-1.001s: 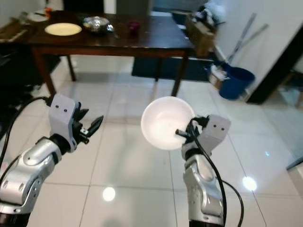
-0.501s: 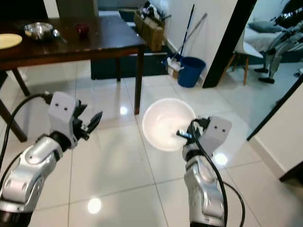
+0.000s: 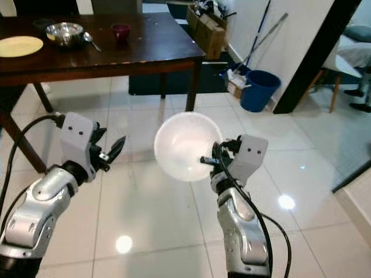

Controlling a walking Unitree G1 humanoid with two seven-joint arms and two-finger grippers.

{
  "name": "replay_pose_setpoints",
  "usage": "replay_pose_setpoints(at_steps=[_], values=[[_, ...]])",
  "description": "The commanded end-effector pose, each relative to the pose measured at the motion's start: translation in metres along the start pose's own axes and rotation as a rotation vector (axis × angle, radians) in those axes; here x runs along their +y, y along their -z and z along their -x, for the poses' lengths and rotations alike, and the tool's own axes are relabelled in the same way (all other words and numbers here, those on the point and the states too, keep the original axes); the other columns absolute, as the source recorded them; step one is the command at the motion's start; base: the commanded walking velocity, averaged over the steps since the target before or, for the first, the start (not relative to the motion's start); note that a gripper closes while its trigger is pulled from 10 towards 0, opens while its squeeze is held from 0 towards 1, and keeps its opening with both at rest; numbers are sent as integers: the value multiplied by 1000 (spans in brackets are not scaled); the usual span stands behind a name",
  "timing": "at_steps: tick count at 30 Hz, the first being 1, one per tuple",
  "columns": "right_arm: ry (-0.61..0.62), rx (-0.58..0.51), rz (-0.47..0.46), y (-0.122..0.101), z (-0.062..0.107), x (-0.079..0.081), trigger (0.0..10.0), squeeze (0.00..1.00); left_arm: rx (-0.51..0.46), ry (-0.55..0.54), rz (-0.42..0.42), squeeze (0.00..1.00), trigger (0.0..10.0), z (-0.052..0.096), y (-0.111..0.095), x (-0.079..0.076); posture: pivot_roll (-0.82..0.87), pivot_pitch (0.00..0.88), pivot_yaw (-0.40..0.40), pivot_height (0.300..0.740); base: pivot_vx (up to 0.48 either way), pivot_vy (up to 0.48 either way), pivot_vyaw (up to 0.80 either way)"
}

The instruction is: Setting the table

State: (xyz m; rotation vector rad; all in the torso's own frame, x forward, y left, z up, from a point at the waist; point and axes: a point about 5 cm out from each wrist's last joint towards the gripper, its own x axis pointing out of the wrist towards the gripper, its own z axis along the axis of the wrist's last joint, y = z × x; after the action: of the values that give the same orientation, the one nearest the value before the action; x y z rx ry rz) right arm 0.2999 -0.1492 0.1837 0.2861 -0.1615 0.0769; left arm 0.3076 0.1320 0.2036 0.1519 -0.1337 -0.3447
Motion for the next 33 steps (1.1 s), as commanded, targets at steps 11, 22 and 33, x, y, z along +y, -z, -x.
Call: replay_pose_setpoints(at_steps=[11,22,33], values=[[-233,64,-63,12,-3,34,10000,0,67,-261,-41,0,10000,49,18,25,45,67,20,740,468,0,0],[-277,87,-98,16,-6,42,10000,0,74,-293,-61,0,10000,63,18,26,46,70,27,740,467,0,0],[-252,86,-102,16,-1,36,10000,0,46,-296,-51,0,10000,54,13,25,28,69,35,740,468,0,0]])
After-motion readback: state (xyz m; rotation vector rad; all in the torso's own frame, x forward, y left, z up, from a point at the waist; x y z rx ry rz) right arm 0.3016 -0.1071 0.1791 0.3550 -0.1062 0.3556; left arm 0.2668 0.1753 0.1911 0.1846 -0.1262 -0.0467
